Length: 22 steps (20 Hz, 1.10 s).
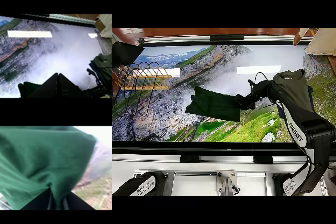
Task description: Fold the shirts.
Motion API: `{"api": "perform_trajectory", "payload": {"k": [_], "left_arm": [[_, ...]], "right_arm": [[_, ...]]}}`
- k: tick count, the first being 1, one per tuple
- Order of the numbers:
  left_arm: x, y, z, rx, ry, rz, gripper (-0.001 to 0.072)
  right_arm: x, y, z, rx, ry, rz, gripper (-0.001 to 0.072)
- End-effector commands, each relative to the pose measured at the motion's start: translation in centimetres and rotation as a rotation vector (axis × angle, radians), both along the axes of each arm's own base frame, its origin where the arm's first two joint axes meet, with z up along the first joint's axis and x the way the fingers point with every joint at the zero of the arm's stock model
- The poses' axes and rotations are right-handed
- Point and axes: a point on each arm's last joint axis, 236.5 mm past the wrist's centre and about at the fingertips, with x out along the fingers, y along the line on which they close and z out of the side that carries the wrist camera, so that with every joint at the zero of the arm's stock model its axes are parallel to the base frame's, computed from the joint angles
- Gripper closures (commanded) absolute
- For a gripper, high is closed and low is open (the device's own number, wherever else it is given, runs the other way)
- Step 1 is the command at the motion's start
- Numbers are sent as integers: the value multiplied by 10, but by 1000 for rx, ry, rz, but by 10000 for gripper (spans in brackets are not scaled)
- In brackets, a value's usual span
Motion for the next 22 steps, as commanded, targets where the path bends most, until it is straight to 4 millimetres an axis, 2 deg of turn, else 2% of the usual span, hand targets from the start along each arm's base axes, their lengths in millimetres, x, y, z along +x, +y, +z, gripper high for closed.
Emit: {"api": "perform_trajectory", "payload": {"k": [1,3,6,9,11,13,17,20,22], "left_arm": [[1,1,1,-2,-4,7,674],[1,1,1,-2,-4,7,674],[1,1,1,-2,-3,7,674],[0,0,-1,-1,3,0,674],[-3,-3,-4,3,16,-15,674],[-6,-6,-7,7,31,-32,674],[-8,-8,-10,10,43,-46,674],[-8,-8,-10,10,43,-46,673],[-8,-8,-10,10,43,-46,674]], "right_arm": [[20,24,51,132,-115,41,622],[36,24,103,179,-212,41,622],[52,11,185,227,-336,8,622],[62,-9,256,253,-454,-46,622],[67,-23,291,260,-526,-77,622],[75,-38,314,265,-574,-117,622],[111,-73,346,274,-695,-281,622],[144,-113,368,262,-828,-437,622],[165,-148,387,254,-930,-559,622]]}}
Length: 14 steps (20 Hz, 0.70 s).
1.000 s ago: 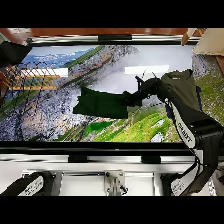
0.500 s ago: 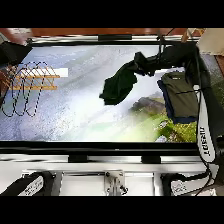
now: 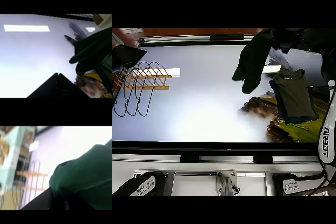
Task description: Fold the shirts.
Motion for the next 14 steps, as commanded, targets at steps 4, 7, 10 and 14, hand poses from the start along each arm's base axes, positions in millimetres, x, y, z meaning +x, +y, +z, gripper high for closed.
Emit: {"api": "perform_trajectory", "payload": {"k": [4,7,10,14], "left_arm": [[0,0,-1,1,3,-3,674],[-3,-2,-4,3,14,-14,674],[-9,-15,-16,5,52,-60,674],[-18,-38,-25,8,80,-126,674]], "right_arm": [[56,-118,67,72,-305,-425,622],[65,-170,85,4,-436,-586,622],[76,-204,71,-30,-456,-671,622],[94,-236,44,-32,-473,-768,622]]}}
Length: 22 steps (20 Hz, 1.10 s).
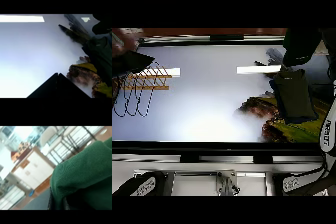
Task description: Fold the shirts.
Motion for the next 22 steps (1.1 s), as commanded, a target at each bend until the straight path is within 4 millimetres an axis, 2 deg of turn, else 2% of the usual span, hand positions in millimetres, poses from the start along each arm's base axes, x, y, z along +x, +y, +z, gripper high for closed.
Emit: {"api": "perform_trajectory", "payload": {"k": [1,4,10,12,15,18,22], "left_arm": [[-8,-18,-6,4,19,-55,674],[-12,-31,-6,5,19,-87,674],[-17,-43,-6,5,19,-119,674],[-17,-45,-6,5,20,-123,674],[-18,-47,-6,-3,26,-124,674],[-20,-51,-6,-13,36,-129,674],[-21,-53,-6,-13,36,-136,674]], "right_arm": [[11,-38,-9,-3,-70,-130,622],[18,-53,-21,30,-99,-182,622],[24,-61,-47,-30,-24,-172,622],[20,-72,-38,-3,-63,-205,622],[10,-88,-7,-3,-185,-284,622],[8,-99,-6,-43,-207,-324,622],[0,-126,-3,-169,-216,-414,622]]}}
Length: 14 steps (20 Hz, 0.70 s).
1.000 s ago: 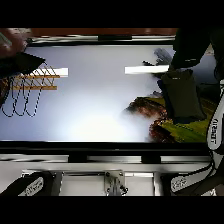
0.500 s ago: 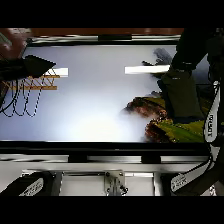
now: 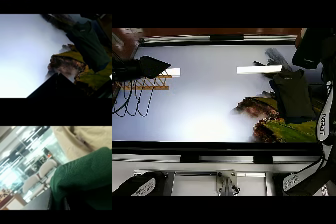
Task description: Fold the shirts.
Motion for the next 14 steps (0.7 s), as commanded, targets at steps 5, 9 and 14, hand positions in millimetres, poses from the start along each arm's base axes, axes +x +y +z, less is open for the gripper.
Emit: {"api": "perform_trajectory", "payload": {"k": [5,9,14], "left_arm": [[0,-2,0,-3,4,-3,674],[-1,-2,0,-10,12,1,674],[-1,-2,0,-10,12,1,674]], "right_arm": [[1,-25,-17,-64,31,-70,622],[22,0,-54,3,49,-18,622],[34,35,-62,43,54,51,622]]}}
